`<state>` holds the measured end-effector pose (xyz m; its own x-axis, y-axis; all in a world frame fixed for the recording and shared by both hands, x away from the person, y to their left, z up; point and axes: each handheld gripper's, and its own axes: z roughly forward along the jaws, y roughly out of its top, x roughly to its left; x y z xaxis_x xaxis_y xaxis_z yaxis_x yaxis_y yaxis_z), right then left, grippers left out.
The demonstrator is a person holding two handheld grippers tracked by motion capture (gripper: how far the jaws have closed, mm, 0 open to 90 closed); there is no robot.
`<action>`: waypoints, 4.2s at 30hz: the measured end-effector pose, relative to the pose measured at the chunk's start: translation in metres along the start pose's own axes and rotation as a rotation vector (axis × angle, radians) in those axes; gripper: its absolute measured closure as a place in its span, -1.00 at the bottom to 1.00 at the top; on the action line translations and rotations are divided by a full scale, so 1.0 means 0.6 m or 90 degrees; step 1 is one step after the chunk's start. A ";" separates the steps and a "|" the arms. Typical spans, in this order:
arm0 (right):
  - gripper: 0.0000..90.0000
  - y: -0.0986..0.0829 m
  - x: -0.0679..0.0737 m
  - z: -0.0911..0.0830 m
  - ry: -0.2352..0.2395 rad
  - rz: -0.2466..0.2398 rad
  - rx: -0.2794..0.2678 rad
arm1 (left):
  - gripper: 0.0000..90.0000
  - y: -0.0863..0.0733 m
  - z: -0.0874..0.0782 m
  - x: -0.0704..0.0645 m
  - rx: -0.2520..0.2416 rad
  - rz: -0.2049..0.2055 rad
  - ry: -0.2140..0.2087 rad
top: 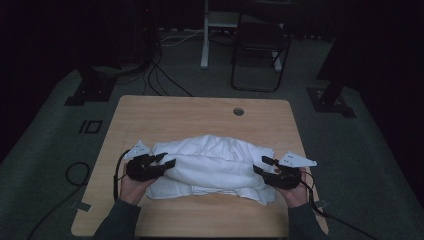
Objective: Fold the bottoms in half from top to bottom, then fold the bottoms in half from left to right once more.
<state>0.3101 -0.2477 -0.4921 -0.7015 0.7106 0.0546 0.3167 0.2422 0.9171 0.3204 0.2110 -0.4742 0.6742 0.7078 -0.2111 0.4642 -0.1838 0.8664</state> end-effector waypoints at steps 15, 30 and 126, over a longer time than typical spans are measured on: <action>0.14 0.030 0.032 0.087 -0.010 0.007 0.056 | 0.35 0.024 0.081 -0.034 0.065 0.006 0.006; 0.18 -0.050 0.035 0.104 -0.010 0.022 0.130 | 0.38 -0.084 0.113 -0.042 0.134 0.030 0.050; 0.19 0.004 0.120 0.279 -0.019 -0.061 0.197 | 0.81 0.022 0.035 0.015 -0.034 -0.056 0.115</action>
<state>0.3673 -0.0857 -0.5520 -0.7204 0.6922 -0.0424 0.4321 0.4958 0.7533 0.3445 0.2004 -0.4743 0.5159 0.8316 -0.2058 0.4819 -0.0831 0.8723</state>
